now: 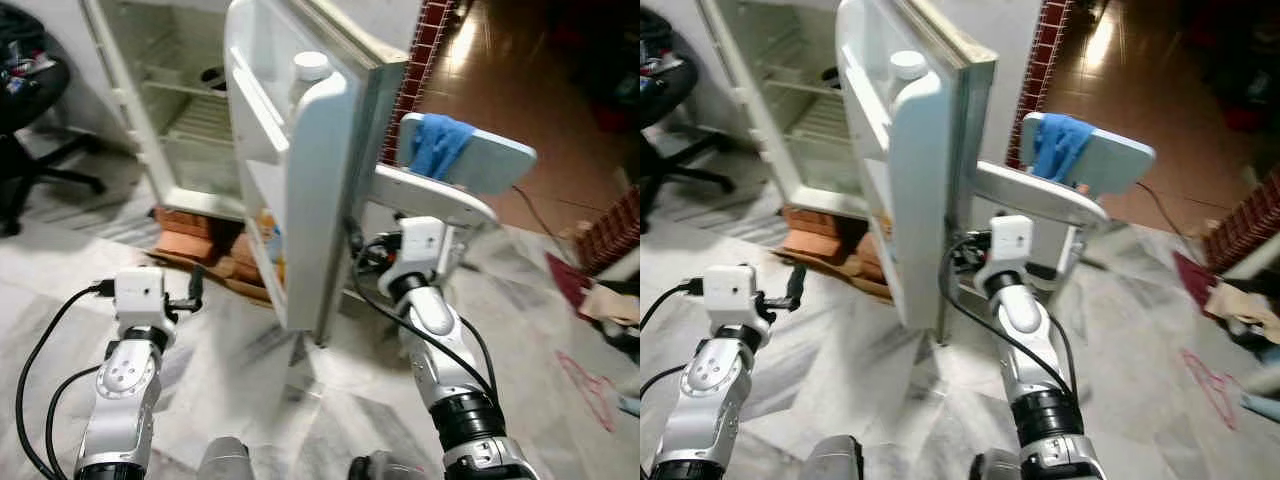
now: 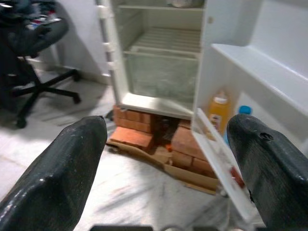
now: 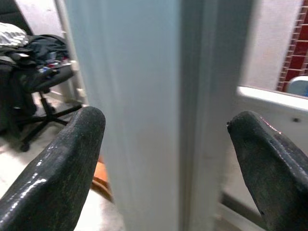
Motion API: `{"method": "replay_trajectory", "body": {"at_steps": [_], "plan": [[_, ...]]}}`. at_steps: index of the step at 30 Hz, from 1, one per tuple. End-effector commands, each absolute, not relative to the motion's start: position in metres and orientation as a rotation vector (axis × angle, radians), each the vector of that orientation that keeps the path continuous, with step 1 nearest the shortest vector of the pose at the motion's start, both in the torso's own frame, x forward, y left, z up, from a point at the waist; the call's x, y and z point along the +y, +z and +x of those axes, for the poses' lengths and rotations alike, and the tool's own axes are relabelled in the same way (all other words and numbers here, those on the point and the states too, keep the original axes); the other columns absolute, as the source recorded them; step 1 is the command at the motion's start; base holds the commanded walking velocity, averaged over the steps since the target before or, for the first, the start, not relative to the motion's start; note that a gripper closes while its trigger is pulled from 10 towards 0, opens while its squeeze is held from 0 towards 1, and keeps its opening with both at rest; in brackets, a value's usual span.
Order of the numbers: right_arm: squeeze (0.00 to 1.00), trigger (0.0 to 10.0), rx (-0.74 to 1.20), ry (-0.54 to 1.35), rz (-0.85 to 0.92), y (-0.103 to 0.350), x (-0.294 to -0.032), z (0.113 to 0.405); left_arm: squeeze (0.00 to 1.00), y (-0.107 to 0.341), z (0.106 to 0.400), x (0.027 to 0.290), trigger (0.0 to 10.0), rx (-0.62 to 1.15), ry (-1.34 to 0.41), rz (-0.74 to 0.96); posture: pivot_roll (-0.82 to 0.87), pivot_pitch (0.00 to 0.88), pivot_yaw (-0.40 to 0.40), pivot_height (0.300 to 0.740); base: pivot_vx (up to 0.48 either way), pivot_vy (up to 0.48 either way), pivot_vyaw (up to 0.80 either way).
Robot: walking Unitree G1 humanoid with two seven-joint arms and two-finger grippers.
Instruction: Restocking fridge
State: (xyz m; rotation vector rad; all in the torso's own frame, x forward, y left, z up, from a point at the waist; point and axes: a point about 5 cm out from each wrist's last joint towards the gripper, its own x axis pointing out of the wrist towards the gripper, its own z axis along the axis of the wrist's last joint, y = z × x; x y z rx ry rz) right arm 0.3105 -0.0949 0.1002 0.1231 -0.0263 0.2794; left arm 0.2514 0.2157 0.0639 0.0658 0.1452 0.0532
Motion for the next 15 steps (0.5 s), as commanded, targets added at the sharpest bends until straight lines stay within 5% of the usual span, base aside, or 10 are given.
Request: {"method": "replay_trajectory", "body": {"at_steps": [1,15], "plan": [[0.0,10.0,-0.028,0.265,0.122,0.101,-0.1,0.313,0.0,0.063,0.253,0.214,10.0,0.154,0.048,0.053,0.02,0.064,-0.044,0.74,0.0,0.0,0.0],[0.0,10.0,-0.082,0.24,0.131,0.128,-0.086,0.344,0.0,0.061,0.253,0.215,10.0,0.166,0.065,0.023,0.04,0.063,-0.059,0.74,0.0,0.0,0.0]]}}
